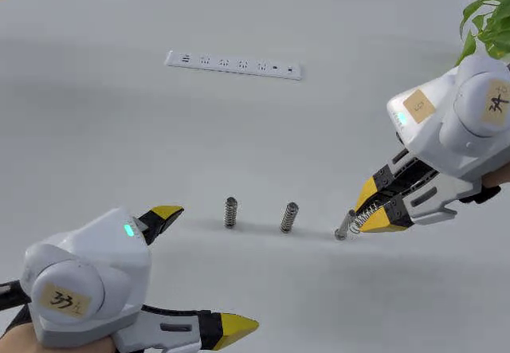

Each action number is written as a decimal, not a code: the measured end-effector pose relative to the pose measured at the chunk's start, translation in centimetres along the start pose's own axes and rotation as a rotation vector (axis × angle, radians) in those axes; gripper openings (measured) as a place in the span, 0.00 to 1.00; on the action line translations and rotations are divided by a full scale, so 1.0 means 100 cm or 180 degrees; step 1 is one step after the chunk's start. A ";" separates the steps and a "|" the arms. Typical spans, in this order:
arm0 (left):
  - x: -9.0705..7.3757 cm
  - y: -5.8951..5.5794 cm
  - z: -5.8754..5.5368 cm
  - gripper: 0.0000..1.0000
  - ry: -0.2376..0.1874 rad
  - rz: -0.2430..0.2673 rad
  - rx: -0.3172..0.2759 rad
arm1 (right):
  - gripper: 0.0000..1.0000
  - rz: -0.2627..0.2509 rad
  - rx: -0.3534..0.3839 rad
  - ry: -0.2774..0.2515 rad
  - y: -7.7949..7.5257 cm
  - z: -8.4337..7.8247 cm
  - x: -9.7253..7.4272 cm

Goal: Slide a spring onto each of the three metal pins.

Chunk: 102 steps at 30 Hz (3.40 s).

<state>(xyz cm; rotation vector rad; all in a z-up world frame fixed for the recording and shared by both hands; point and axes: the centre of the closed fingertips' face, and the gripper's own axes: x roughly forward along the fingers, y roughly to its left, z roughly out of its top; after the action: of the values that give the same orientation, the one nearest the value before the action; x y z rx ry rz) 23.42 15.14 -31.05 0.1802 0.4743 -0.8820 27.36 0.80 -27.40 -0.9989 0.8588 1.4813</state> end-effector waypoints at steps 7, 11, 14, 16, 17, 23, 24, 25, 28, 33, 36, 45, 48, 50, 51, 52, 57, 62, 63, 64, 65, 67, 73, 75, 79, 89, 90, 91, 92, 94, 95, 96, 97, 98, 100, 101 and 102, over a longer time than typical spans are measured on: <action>0.000 -0.001 0.000 0.99 -0.0005 -0.0008 -0.0008 | 0.08 0.0007 -0.0019 0.0150 -0.010 -0.010 -0.001; 0.000 -0.002 0.001 0.99 -0.0014 -0.0027 0.0011 | 0.08 0.0024 -0.0032 0.0185 -0.016 -0.012 0.002; 0.000 -0.001 0.000 0.99 -0.0012 -0.0027 0.0001 | 0.08 0.0026 -0.0070 0.0237 -0.016 -0.011 0.005; -0.001 -0.001 0.000 0.99 -0.0007 -0.0020 -0.0005 | 0.08 0.0038 -0.0074 0.0230 -0.018 -0.009 0.006; -0.001 -0.001 -0.001 0.99 -0.0006 -0.0017 -0.0003 | 0.08 0.0042 -0.0077 0.0228 -0.019 -0.009 0.007; -0.002 0.000 -0.004 0.97 0.0015 -0.0002 -0.0048 | 0.08 0.0076 -0.0133 0.0334 -0.021 -0.012 0.013; -0.002 0.000 -0.005 0.97 0.0017 0.0000 -0.0049 | 0.08 0.0086 -0.0136 0.0340 -0.022 -0.013 0.014; -0.002 0.000 -0.006 0.96 0.0023 0.0004 -0.0056 | 0.08 0.0096 -0.0146 0.0350 -0.023 -0.014 0.016; -0.003 0.000 -0.007 0.96 0.0026 0.0007 -0.0078 | 0.08 0.0110 -0.0159 0.0377 -0.023 -0.015 0.018; -0.003 -0.001 -0.011 0.95 0.0052 -0.0001 -0.0101 | 0.08 0.0148 -0.0159 0.0409 -0.023 -0.017 0.021; -0.003 -0.001 -0.012 0.94 0.0054 -0.0004 -0.0114 | 0.08 0.0169 -0.0171 0.0432 -0.023 -0.020 0.023; -0.003 -0.002 -0.013 0.92 0.0062 -0.0008 -0.0147 | 0.08 0.0198 -0.0196 0.0481 -0.024 -0.024 0.027; -0.004 -0.002 -0.014 0.92 0.0069 -0.0003 -0.0159 | 0.08 0.0206 -0.0224 0.0522 -0.023 -0.025 0.030; -0.004 -0.001 -0.015 0.91 0.0077 -0.0001 -0.0163 | 0.08 0.0220 -0.0219 0.0517 -0.023 -0.026 0.032; -0.004 -0.001 -0.016 0.91 0.0080 0.0002 -0.0169 | 0.08 0.0229 -0.0218 0.0524 -0.023 -0.026 0.034; -0.005 -0.001 -0.016 0.90 0.0085 0.0005 -0.0177 | 0.08 0.0234 -0.0223 0.0536 -0.023 -0.027 0.035; -0.007 0.000 -0.018 0.90 0.0085 0.0020 -0.0199 | 0.08 0.0250 -0.0251 0.0584 -0.020 -0.029 0.043; -0.008 0.002 -0.019 0.89 0.0095 0.0035 -0.0210 | 0.08 0.0258 -0.0289 0.0634 -0.020 -0.031 0.049; -0.008 0.002 -0.019 0.89 0.0093 0.0037 -0.0218 | 0.08 0.0263 -0.0295 0.0651 -0.020 -0.032 0.050; -0.008 0.002 -0.019 0.89 0.0089 0.0040 -0.0223 | 0.08 0.0266 -0.0302 0.0660 -0.019 -0.032 0.052; -0.008 0.003 -0.019 0.89 0.0088 0.0044 -0.0226 | 0.08 0.0273 -0.0316 0.0682 -0.018 -0.033 0.053; -0.009 0.003 -0.019 0.89 0.0092 0.0048 -0.0227 | 0.08 0.0278 -0.0319 0.0697 -0.020 -0.035 0.057; -0.010 0.005 -0.021 0.89 0.0091 0.0064 -0.0251 | 0.08 0.0295 -0.0343 0.0747 -0.017 -0.037 0.065; -0.011 0.005 -0.022 0.89 0.0096 0.0068 -0.0249 | 0.08 0.0297 -0.0336 0.0755 -0.017 -0.037 0.067; -0.011 0.006 -0.022 0.89 0.0096 0.0077 -0.0263 | 0.08 0.0315 -0.0336 0.0782 -0.018 -0.040 0.071; -0.011 0.006 -0.022 0.89 0.0096 0.0073 -0.0265 | 0.08 0.0303 -0.0352 0.0799 -0.017 -0.040 0.075; -0.011 0.006 -0.021 0.89 0.0089 0.0069 -0.0270 | 0.08 0.0304 -0.0354 0.0803 -0.016 -0.040 0.074; -0.011 0.006 -0.021 0.89 0.0087 0.0069 -0.0265 | 0.08 0.0299 -0.0354 0.0803 -0.016 -0.039 0.074; -0.010 0.006 -0.021 0.89 0.0088 0.0070 -0.0258 | 0.08 0.0296 -0.0354 0.0805 -0.015 -0.039 0.074; -0.010 0.006 -0.020 0.89 0.0081 0.0064 -0.0258 | 0.08 0.0290 -0.0362 0.0807 -0.017 -0.040 0.075; -0.010 0.006 -0.019 0.89 0.0080 0.0068 -0.0249 | 0.08 0.0285 -0.0363 0.0809 -0.018 -0.041 0.075; -0.010 0.006 -0.019 0.89 0.0079 0.0068 -0.0246 | 0.08 0.0283 -0.0360 0.0806 -0.017 -0.040 0.075; -0.011 0.006 -0.018 0.89 0.0075 0.0067 -0.0246 | 0.08 0.0282 -0.0357 0.0801 -0.017 -0.040 0.075; -0.011 0.006 -0.018 0.89 0.0069 0.0067 -0.0246 | 0.09 0.0272 -0.0357 0.0796 -0.017 -0.040 0.075; -0.011 0.006 -0.017 0.89 0.0067 0.0070 -0.0233 | 0.09 0.0250 -0.0336 0.0772 -0.018 -0.039 0.076; -0.011 0.006 -0.017 0.89 0.0067 0.0071 -0.0233 | 0.11 0.0245 -0.0325 0.0762 -0.018 -0.039 0.076; -0.011 0.006 -0.017 0.89 0.0066 0.0071 -0.0235 | 0.15 0.0234 -0.0312 0.0749 -0.018 -0.039 0.076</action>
<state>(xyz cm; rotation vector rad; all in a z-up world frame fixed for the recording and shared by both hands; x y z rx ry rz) 22.75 16.89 -32.02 0.1269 0.5225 -0.8400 29.35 0.36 -35.90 -1.2441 1.0067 1.4986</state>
